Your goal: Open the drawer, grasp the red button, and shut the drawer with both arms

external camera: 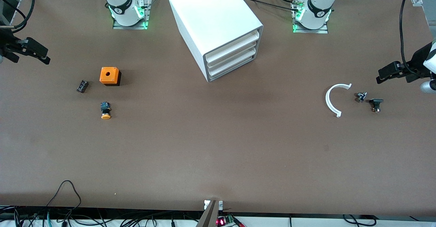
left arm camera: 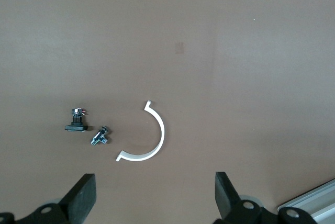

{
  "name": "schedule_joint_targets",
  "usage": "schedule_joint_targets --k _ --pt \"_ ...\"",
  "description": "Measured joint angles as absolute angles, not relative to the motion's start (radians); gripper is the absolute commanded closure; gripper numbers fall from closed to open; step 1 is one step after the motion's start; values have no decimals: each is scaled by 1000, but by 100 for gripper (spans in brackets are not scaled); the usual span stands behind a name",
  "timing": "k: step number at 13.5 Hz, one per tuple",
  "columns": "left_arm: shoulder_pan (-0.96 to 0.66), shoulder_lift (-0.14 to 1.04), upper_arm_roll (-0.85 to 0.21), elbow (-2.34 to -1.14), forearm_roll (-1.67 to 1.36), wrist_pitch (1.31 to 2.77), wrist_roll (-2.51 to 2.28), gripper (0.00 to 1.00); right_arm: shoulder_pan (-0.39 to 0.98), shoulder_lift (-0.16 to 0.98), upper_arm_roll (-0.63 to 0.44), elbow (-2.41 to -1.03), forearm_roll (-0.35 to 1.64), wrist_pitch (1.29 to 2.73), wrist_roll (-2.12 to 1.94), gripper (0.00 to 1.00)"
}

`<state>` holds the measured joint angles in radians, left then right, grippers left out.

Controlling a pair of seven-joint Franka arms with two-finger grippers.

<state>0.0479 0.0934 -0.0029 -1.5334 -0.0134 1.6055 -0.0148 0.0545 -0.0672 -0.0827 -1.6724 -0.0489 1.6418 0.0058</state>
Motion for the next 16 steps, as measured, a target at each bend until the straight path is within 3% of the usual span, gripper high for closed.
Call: schedule_joint_targets --k 16 --pt "46 95 -16 -1532 -16 1606 -14 0 54 -67 -83 -1672 -49 1642 6 0"
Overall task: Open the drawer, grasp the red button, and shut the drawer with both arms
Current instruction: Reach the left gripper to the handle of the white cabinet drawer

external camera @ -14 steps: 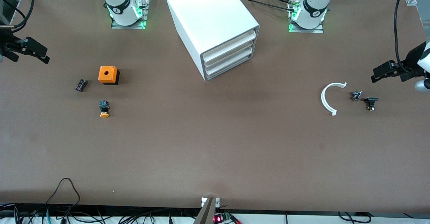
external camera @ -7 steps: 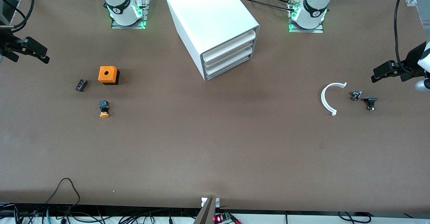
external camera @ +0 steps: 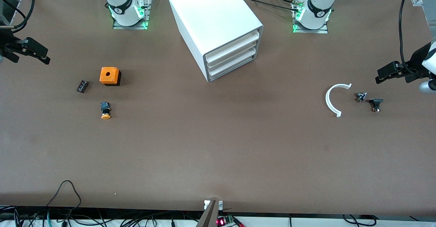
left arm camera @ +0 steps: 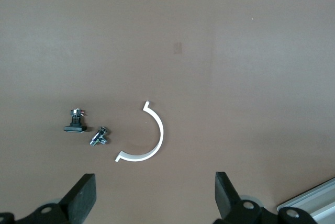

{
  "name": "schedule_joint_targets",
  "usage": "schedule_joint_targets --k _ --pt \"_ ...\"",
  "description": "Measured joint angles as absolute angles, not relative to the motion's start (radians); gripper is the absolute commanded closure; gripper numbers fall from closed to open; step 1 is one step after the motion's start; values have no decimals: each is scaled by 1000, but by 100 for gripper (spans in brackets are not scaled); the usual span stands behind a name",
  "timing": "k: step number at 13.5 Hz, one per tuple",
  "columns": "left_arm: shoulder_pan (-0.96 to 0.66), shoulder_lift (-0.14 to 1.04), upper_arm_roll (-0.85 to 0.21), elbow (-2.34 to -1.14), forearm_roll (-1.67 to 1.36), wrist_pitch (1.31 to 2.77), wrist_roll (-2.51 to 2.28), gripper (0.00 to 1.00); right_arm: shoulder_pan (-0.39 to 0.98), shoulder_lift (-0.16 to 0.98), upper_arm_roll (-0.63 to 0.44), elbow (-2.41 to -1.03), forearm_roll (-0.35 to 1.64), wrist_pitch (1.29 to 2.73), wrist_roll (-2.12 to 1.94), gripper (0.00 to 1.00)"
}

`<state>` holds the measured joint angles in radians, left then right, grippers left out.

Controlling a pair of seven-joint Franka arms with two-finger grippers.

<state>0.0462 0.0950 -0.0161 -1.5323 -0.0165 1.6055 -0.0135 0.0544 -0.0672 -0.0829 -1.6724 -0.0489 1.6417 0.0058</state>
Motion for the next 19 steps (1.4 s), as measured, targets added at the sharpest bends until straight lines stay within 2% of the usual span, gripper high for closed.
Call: schedule_joint_targets --k 8,14,19 --pt "38 234 -107 -1553 -46 1598 -15 0 54 -67 -83 -1672 -49 1642 6 0" --pt "35 418 -108 -1573 -342 1599 -12 0 54 -67 -83 -1672 -49 1641 6 0" --pt "24 496 -109 -1761 -676 1596 256 0 54 -67 -83 -1672 -49 1641 6 0"
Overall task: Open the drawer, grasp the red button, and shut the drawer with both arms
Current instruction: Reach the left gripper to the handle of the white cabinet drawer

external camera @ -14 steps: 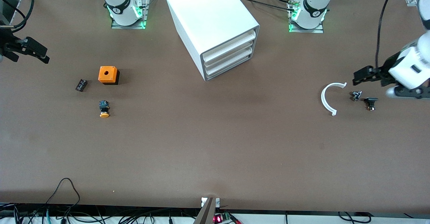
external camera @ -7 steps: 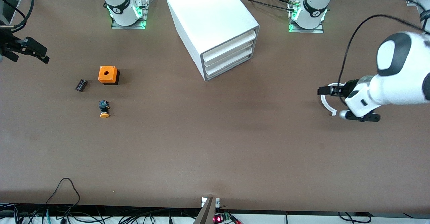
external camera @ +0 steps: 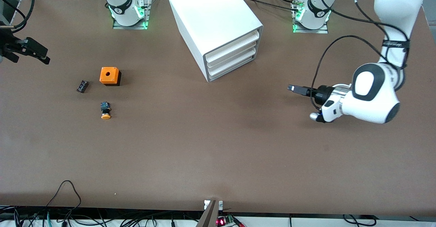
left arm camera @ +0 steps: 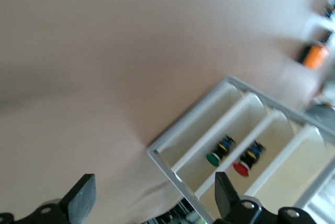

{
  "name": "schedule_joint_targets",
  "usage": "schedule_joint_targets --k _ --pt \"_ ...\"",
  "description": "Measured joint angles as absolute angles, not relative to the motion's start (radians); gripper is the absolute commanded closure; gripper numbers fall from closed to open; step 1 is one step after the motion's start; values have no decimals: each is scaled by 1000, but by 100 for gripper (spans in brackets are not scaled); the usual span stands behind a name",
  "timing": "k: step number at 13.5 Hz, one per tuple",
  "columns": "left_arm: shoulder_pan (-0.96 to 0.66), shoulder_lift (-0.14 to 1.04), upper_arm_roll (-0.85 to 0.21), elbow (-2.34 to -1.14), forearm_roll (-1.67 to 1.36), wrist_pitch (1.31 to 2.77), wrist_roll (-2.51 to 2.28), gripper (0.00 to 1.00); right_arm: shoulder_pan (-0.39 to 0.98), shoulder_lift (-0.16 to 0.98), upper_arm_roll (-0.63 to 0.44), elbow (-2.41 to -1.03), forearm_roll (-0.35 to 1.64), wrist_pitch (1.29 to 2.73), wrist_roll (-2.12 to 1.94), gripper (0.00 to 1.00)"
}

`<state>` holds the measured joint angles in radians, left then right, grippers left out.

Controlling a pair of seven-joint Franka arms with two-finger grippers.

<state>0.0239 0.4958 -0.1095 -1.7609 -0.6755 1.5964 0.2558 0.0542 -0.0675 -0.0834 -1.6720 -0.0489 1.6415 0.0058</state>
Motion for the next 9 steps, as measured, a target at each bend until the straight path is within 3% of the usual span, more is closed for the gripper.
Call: schedule_joint_targets --k 5,9 --pt "-17 548 -206 -1976 -867 1596 557 0 54 -67 -84 -1673 -49 1640 6 0" --pt "-51 548 -272 -2058 -939 1616 632 1 54 -67 -83 -1676 -49 1641 6 0"
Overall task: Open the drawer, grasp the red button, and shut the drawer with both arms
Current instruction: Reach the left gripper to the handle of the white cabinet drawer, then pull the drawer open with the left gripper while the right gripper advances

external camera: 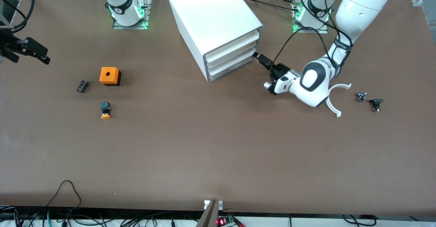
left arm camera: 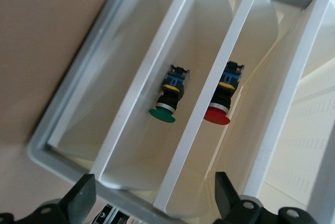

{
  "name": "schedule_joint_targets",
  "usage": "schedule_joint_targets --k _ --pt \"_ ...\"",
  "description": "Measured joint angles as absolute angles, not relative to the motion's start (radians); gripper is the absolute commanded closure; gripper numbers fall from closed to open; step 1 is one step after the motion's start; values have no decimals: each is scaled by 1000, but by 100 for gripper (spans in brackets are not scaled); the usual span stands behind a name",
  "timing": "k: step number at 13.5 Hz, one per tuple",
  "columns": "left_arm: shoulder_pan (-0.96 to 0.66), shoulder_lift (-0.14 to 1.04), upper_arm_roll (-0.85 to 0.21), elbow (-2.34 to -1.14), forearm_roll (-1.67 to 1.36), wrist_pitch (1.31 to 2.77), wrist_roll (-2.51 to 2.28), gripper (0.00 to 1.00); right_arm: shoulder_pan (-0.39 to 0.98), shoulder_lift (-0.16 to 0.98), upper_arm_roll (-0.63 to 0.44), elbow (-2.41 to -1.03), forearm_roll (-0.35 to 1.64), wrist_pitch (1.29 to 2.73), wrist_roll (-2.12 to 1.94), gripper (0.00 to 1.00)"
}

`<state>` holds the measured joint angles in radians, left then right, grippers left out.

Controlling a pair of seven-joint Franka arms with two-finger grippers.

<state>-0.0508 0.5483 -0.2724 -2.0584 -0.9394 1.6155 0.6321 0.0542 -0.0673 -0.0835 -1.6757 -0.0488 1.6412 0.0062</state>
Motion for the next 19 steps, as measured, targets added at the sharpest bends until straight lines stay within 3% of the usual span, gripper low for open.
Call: schedule_joint_targets --k 5,7,8,9,10,11,19 --pt "-58 548 -348 -2125 -1014 1717 651 8 54 -72 -83 -1693 -49 1656 6 0" --pt "-59 548 -362 -2141 -1042 1726 652 21 54 -78 -83 -1709 -49 1673 6 0" --pt "-59 548 -368 -2146 -1046 1727 653 34 54 -80 -83 -1714 -49 1682 6 0" --pt "-60 548 -372 -2152 -1046 1729 653 56 54 -80 -83 -1716 -49 1690 6 0" --pt "-62 548 -374 -2156 -1046 1732 654 94 54 -80 -83 -1716 -49 1698 6 0" --pt "-62 548 -374 -2157 -1046 1737 658 100 55 -80 -82 -1716 -49 1702 6 0" --pt "-47 520 -367 -2154 -1066 1726 716 100 93 -37 -66 -1718 -44 1729 6 0"
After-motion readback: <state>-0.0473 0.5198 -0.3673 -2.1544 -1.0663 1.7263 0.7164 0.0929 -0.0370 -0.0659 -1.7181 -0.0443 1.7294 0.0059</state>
